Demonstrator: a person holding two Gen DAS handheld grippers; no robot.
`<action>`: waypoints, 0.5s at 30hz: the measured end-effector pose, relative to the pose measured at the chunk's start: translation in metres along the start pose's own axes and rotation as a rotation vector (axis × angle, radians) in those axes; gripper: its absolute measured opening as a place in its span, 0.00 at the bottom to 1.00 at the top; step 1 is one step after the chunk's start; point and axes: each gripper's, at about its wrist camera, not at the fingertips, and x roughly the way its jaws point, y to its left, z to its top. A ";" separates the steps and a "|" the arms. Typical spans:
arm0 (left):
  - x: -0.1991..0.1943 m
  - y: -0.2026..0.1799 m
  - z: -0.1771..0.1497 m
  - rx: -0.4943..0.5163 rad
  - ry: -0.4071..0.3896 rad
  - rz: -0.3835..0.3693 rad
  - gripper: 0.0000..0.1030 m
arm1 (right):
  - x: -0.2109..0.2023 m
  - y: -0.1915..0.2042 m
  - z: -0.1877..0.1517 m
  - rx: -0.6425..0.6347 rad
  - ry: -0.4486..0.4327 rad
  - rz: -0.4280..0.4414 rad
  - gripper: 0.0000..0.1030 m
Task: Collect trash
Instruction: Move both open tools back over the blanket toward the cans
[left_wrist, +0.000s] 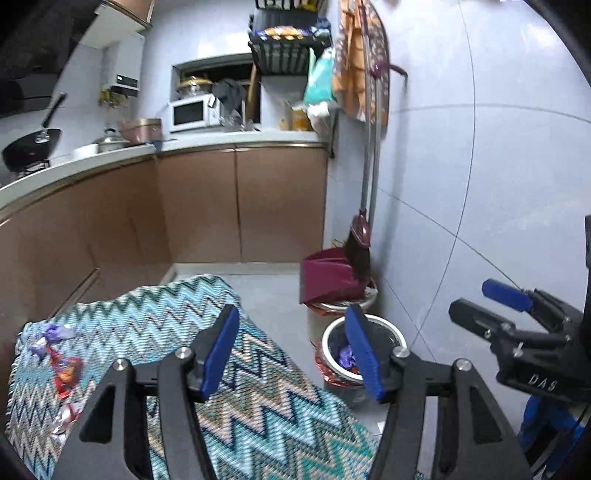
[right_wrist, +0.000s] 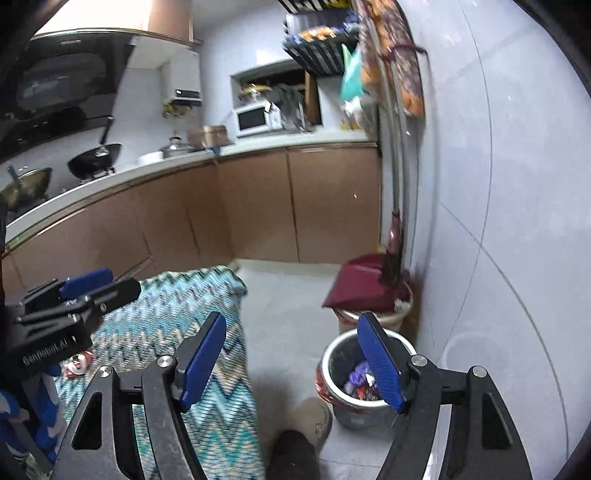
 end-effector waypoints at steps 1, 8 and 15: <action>-0.009 0.004 -0.002 -0.006 -0.013 0.011 0.58 | -0.004 0.007 0.002 -0.012 -0.010 0.007 0.70; -0.053 0.027 -0.014 -0.012 -0.066 0.074 0.59 | -0.022 0.038 0.006 -0.060 -0.052 0.046 0.72; -0.075 0.052 -0.028 -0.058 -0.085 0.124 0.59 | -0.031 0.067 0.007 -0.100 -0.059 0.084 0.74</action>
